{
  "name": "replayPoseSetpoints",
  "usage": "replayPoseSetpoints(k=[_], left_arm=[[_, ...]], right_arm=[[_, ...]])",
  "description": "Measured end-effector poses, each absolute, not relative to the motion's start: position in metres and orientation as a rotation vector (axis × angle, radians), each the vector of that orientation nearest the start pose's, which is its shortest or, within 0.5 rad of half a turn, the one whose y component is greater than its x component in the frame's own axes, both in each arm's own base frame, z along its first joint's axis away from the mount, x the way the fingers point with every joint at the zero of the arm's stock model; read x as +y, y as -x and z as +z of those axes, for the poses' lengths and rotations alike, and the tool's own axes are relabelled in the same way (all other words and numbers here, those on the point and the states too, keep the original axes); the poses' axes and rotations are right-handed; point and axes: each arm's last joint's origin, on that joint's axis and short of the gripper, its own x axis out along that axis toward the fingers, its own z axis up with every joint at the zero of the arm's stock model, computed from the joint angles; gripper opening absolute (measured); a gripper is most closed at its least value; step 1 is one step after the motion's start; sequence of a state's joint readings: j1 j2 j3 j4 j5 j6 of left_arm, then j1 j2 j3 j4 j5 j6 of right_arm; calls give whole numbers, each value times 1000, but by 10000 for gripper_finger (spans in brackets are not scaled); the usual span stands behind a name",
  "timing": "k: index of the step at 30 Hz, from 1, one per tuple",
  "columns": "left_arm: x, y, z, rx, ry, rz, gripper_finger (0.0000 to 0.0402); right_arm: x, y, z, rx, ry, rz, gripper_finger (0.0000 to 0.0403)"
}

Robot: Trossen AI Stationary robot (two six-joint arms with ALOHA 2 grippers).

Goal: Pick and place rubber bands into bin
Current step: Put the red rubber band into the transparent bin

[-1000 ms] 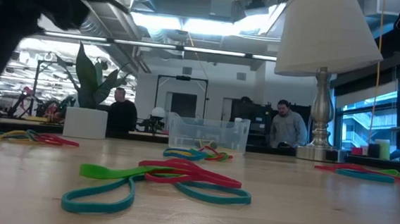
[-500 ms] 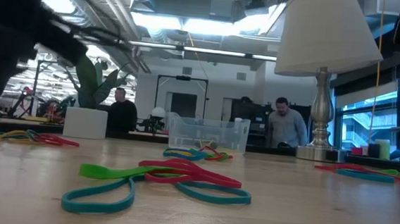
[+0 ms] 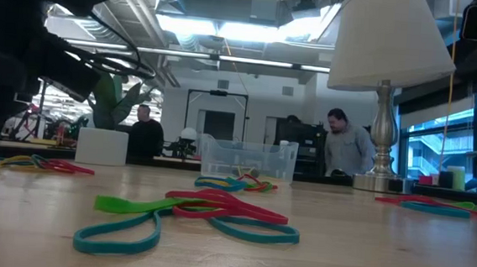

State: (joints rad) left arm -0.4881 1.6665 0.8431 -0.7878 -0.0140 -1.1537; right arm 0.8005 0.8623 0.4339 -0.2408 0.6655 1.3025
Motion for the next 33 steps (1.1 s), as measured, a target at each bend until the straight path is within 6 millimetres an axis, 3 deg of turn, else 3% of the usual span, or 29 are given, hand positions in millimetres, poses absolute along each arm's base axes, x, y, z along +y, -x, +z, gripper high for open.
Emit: replayPoseSetpoints(k=[4, 9, 23, 27, 33], left_arm=[[-119, -221, 131, 1540, 489, 542, 8], [-124, -216, 145, 1547, 558, 595, 3], [-172, -191, 282, 1236, 766, 590, 2], [-186, -182, 305, 1167, 787, 553, 2], [-200, -171, 323, 1105, 835, 511, 2]], right_arm=[[108, -129, 201, 481, -829, -199, 7], [108, -129, 201, 483, -806, -194, 7], [106, -128, 199, 506, -694, -182, 7], [106, -128, 199, 512, -653, -172, 7], [106, -128, 198, 520, -614, -166, 7]])
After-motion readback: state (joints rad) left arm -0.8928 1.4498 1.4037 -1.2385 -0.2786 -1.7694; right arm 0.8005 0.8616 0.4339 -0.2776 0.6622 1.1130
